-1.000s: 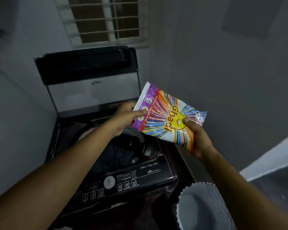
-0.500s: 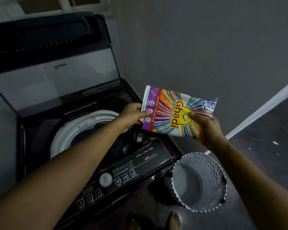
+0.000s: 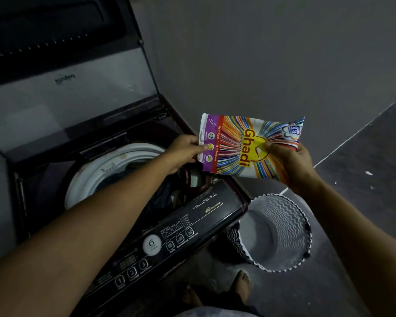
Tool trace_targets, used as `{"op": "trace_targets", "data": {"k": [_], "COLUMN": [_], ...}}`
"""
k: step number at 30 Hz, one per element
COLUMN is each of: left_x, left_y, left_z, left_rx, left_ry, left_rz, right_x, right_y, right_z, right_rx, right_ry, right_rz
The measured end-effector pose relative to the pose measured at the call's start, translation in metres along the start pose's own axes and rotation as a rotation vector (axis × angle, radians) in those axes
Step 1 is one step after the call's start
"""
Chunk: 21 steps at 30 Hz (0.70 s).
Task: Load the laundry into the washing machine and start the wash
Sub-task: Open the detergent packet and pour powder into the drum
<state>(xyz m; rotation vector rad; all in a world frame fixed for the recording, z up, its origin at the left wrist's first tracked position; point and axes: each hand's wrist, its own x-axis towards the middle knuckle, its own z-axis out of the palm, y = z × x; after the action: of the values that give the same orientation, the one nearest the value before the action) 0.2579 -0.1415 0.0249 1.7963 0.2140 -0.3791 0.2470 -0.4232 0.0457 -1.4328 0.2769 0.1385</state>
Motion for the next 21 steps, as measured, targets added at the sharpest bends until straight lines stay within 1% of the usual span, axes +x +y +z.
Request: {"op": "trace_targets", "data": {"k": [6,21], "left_x": [0.001,-0.007], "left_y": [-0.010,-0.009], "left_z": [-0.007,-0.008], "left_rx": [-0.009,0.002], "left_ry": [0.002,0.021], "left_rz": [-0.011,0.036], "right_x": [-0.003,-0.005], "right_y": [-0.002,-0.009], "right_z": [0.009,0.008], "right_rx": [-0.044,-0.089], "right_ry": [-0.004,-0.007], "right_rz": [0.003,-0.006]}}
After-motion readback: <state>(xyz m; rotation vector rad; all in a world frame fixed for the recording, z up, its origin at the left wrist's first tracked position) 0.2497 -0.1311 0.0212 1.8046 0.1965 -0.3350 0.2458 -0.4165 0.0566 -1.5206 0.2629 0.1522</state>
